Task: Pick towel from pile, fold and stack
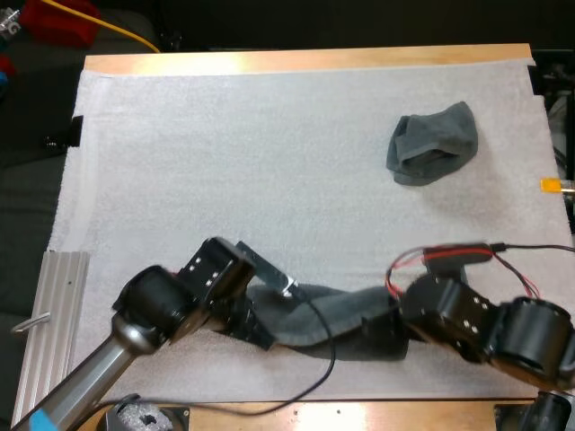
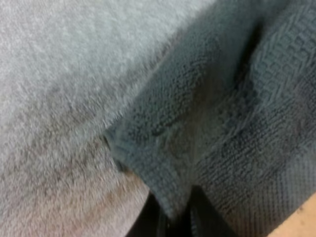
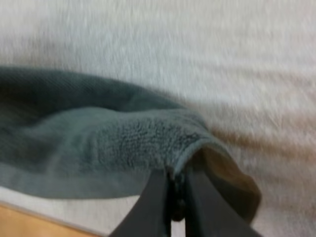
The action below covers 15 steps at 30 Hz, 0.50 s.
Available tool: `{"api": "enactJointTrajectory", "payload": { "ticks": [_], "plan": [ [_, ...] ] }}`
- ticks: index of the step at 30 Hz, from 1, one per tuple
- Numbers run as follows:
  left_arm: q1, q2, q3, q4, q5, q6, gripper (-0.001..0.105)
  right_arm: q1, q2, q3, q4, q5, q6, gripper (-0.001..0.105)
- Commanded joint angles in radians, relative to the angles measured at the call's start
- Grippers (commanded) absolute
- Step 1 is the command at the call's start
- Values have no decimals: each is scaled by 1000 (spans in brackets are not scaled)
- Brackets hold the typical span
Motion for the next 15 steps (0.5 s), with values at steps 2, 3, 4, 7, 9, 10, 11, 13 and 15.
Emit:
{"api": "enactJointTrajectory", "payload": {
  "ticks": [2, 3, 4, 7, 9, 10, 11, 13, 15],
  "plan": [
    [33, 46, -2, -22, 7, 10, 0, -60, 30, -5, -50, -45, -49, 1],
    [50, 64, -2, -26, 10, 14, 0, -86, 45, -5, -64, -65, -61, 1],
    [68, 78, -2, -31, 13, 17, 0, -107, 57, -5, -74, -77, -73, 1],
    [135, 129, -2, -59, 64, 32, 0, -180, 98, -5, -118, -122, -100, 1],
    [191, 169, -2, -89, 161, 40, 0, -230, 130, -5, -149, -162, -105, 1],
    [211, 184, -2, -98, 192, 40, 0, -247, 143, -5, -160, -179, -105, 1],
    [239, 205, -2, -110, 233, 40, 0, -275, 164, -5, -175, -211, -105, 1],
    [275, 237, -2, -133, 294, 39, 0, -313, 194, -5, -193, -260, -105, 1],
    [321, 279, -2, -156, 369, 30, 0, -348, 231, -5, -214, -301, -105, 1]
  ]
}}
